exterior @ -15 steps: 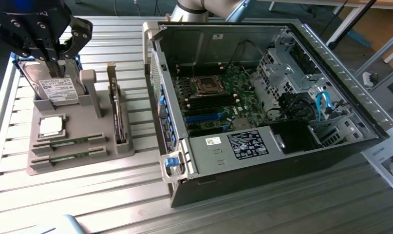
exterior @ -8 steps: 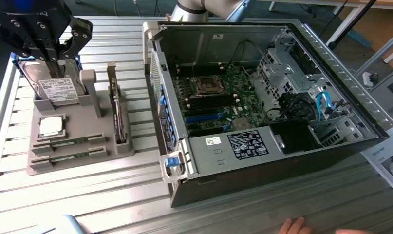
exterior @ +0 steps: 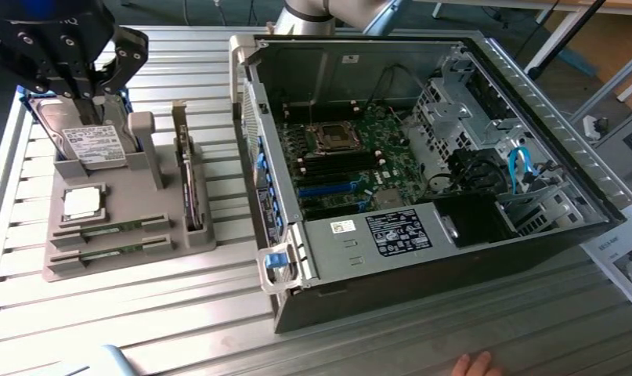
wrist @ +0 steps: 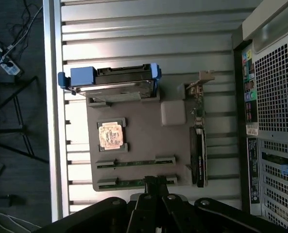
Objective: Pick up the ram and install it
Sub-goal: 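Pick up the ram and move it above insertion slot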
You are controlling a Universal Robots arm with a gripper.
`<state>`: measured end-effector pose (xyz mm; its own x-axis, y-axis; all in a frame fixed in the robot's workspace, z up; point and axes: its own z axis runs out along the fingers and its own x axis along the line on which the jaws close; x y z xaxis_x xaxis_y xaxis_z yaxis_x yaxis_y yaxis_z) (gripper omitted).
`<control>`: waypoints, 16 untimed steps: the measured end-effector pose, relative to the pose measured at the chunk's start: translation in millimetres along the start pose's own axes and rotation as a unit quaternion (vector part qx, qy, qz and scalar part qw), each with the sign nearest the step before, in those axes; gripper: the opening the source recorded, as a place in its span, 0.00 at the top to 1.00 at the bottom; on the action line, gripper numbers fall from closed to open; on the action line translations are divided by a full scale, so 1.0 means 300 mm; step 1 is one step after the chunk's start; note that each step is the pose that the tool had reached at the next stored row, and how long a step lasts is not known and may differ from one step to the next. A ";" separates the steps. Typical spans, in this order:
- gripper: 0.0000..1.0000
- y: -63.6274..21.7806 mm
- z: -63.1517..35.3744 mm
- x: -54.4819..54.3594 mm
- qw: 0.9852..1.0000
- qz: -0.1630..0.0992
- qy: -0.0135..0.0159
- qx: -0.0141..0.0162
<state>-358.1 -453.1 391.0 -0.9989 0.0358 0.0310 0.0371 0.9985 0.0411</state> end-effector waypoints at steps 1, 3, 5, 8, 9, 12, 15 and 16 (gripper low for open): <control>0.90 0.000 0.000 0.000 1.000 -0.013 0.001 0.000; 0.90 0.000 0.000 0.000 0.999 -0.037 0.002 0.001; 0.90 0.000 0.000 0.000 0.999 -0.054 0.003 0.002; 0.90 0.000 0.000 0.000 0.997 -0.074 0.006 0.002; 0.90 0.000 0.000 0.000 0.997 -0.078 0.006 0.002; 0.90 0.000 0.000 0.000 0.996 -0.090 0.009 0.003; 0.90 0.000 0.000 0.000 0.994 -0.106 0.013 0.003; 0.90 0.000 0.000 0.000 0.994 -0.113 0.014 0.003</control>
<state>-358.0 -453.1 391.0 -0.9805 -0.1898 0.0504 -0.1877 0.9813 0.0435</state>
